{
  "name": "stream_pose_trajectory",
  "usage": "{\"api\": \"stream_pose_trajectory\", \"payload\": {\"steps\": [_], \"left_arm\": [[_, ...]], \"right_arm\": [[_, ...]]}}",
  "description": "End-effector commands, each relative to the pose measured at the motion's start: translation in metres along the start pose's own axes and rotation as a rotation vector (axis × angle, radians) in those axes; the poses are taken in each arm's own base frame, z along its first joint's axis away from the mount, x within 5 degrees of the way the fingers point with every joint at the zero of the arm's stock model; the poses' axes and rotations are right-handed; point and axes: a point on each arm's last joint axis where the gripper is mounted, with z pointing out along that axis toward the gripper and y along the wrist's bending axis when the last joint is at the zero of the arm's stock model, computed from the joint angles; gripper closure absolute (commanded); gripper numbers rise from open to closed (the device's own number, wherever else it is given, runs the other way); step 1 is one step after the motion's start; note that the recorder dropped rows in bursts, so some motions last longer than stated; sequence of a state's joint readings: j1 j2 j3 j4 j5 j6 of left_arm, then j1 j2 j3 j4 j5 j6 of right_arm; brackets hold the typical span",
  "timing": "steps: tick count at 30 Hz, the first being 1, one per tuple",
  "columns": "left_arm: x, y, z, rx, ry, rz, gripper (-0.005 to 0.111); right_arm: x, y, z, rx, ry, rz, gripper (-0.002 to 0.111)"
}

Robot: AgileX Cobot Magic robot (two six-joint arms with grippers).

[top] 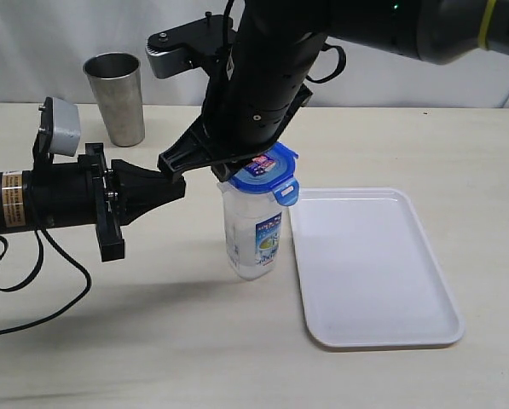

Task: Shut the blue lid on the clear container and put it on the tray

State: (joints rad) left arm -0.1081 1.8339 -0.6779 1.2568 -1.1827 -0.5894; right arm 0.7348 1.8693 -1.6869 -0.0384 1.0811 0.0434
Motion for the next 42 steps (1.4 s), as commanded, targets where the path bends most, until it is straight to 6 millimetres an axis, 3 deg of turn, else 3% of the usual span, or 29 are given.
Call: {"api": "stream_pose_trajectory", "payload": {"steps": [1, 4, 9, 15, 42], "left_arm": [[0.0019, -0.0017, 0.0019, 0.002, 0.002, -0.015, 0.107], [0.0019, -0.0017, 0.0019, 0.002, 0.002, -0.015, 0.107], [0.0019, -0.0017, 0.0019, 0.002, 0.002, -0.015, 0.107], [0.0018, -0.0016, 0.0019, 0.0, 0.001, -0.016, 0.107], [0.0017, -0.0014, 0.0019, -0.001, 0.0, -0.017, 0.107]], "right_arm": [[-0.0001, 0.0008, 0.0022, -0.002, -0.005, -0.002, 0.104], [-0.0001, 0.0008, 0.0022, -0.002, -0.005, -0.004, 0.102], [-0.0001, 0.0008, 0.0022, -0.002, -0.005, -0.004, 0.088], [-0.0001, 0.0008, 0.0022, -0.002, -0.005, -0.004, 0.079], [-0.004, 0.0081, 0.0007, -0.083, -0.045, -0.028, 0.079]]}}
